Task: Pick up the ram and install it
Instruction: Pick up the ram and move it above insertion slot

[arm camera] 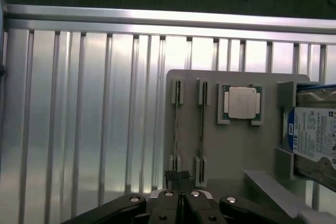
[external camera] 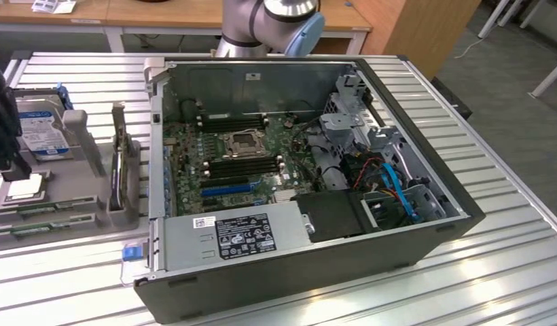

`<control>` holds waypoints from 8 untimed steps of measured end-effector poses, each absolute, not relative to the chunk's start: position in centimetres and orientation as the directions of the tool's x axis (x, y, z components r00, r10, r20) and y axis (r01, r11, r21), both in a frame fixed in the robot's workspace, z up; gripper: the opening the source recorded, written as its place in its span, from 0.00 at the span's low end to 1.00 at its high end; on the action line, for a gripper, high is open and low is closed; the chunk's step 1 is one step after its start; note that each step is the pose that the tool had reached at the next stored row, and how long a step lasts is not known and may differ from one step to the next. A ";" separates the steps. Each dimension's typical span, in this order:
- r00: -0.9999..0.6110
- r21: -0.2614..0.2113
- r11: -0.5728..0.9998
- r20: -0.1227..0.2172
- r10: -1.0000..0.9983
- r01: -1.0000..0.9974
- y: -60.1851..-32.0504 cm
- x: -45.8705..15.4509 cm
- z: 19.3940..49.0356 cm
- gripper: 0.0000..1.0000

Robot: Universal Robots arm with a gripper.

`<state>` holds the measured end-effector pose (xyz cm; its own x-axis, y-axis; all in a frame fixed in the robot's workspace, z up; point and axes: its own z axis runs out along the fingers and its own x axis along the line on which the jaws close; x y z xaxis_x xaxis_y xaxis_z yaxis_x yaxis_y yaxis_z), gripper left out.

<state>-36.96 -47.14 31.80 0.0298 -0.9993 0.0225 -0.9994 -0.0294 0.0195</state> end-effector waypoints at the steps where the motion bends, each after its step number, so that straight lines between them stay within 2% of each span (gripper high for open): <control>1: 0.030 0.020 -0.029 0.023 -0.999 -0.999 -47.1 -37.0 31.6 0.11; 8: 0.030 0.020 -0.029 0.023 -0.999 -0.999 -47.1 -37.0 30.4 0.11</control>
<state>-36.96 -47.14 30.36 0.0297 -0.9993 0.0228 -0.9994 -0.0293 0.0197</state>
